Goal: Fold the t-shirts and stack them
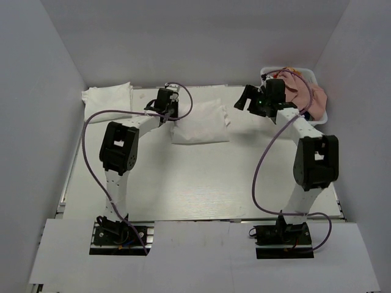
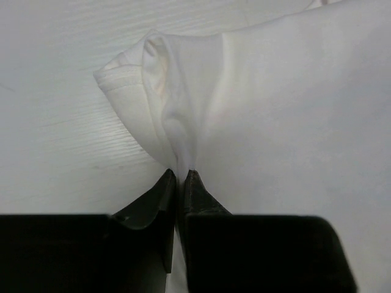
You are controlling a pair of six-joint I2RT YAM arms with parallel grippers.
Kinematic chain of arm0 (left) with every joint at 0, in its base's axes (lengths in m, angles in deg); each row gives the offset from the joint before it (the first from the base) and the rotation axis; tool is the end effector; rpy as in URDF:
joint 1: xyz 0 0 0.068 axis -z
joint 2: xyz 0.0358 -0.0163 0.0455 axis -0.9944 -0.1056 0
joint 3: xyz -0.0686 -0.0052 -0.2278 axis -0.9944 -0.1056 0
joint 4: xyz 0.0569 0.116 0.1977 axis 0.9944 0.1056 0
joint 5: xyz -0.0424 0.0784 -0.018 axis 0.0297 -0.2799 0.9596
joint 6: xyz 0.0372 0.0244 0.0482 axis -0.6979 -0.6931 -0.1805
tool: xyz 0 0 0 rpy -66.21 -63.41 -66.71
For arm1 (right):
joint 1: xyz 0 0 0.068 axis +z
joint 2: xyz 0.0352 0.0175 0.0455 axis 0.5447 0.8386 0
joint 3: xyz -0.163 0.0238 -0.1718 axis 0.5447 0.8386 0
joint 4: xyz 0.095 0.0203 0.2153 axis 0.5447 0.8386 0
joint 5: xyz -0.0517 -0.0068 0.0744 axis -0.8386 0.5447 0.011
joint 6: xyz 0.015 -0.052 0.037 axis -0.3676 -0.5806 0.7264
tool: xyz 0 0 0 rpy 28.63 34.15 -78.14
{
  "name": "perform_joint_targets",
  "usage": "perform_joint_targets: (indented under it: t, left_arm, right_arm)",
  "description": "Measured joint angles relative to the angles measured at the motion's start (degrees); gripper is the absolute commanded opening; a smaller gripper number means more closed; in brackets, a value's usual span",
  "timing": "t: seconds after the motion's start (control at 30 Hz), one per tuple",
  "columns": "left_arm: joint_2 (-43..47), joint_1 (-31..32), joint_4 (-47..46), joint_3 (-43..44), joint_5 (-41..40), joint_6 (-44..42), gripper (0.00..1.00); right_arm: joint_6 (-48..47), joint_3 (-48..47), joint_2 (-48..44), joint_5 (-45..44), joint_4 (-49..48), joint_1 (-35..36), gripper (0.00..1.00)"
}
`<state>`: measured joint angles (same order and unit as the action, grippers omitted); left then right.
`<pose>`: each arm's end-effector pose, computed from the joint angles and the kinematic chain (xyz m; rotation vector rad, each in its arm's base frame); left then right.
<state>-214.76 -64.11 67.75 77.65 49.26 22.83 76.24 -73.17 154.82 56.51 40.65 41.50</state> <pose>0.4337 -0.1555 0.1462 0.1716 2.2973 -0.2607 0.4033 0.0720 0.2285 0.1284 2.1774 0.5561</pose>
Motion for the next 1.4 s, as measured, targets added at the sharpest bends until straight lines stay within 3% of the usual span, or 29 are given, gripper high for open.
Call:
perform_joint_targets:
  t: [0.17, 0.33, 0.53, 1.0, 1.4]
  left_arm:
    - [7.21, -0.26, -0.22, -3.8, -6.43, -12.33, 0.0]
    - [13.03, -1.33, -1.92, -6.67, -11.98, -23.69, 0.0]
    - [13.99, -5.18, -2.93, -5.53, -16.17, -31.3, 0.0]
    - [11.21, -16.44, -3.34, 8.37, -18.25, -37.2, 0.0]
    - [3.43, -20.94, 1.18, 22.84, -14.99, -37.92, 0.0]
  right_arm:
    - [-1.38, 4.81, -7.72, -4.79, -2.38, 0.72, 0.9]
    - [-2.32, 8.24, -8.39, -7.69, -1.81, 1.38, 0.9]
    - [-3.48, 8.9, -8.39, -8.98, -1.11, 1.97, 0.9]
    - [-4.72, 8.5, -8.22, -10.49, -0.31, 3.26, 0.9]
    - [-4.9, 4.74, -5.42, -11.28, 1.14, 5.81, 0.9]
